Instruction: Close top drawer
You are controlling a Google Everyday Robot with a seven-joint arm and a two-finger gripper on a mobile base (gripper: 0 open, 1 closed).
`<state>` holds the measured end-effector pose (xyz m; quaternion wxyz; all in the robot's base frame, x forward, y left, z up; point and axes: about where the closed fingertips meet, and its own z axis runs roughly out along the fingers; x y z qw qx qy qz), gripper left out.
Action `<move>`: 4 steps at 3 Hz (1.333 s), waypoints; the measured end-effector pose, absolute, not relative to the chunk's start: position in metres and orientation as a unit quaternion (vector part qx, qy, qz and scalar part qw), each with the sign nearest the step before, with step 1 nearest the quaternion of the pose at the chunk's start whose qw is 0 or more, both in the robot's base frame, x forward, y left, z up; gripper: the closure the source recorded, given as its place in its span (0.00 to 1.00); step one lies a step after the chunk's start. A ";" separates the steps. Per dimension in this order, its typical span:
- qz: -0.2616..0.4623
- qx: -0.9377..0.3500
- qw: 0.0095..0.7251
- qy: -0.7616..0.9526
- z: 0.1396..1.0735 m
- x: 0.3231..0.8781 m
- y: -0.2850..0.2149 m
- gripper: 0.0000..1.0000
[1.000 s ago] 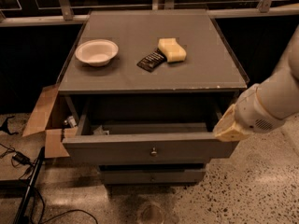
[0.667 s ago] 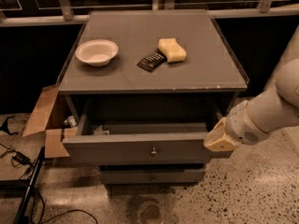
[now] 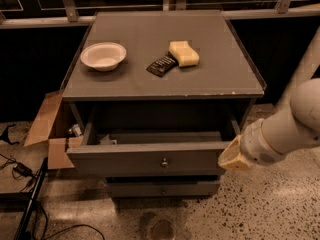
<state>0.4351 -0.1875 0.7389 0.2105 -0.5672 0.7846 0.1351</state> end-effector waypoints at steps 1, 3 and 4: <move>0.135 -0.569 0.222 0.780 0.699 0.427 -0.186 1.00; 0.135 -0.569 0.254 0.770 0.662 0.433 -0.177 1.00; 0.106 -0.573 0.278 0.764 0.654 0.438 -0.180 1.00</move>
Offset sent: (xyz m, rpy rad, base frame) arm -0.0024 0.0201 -0.1198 0.1059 -0.1091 0.0122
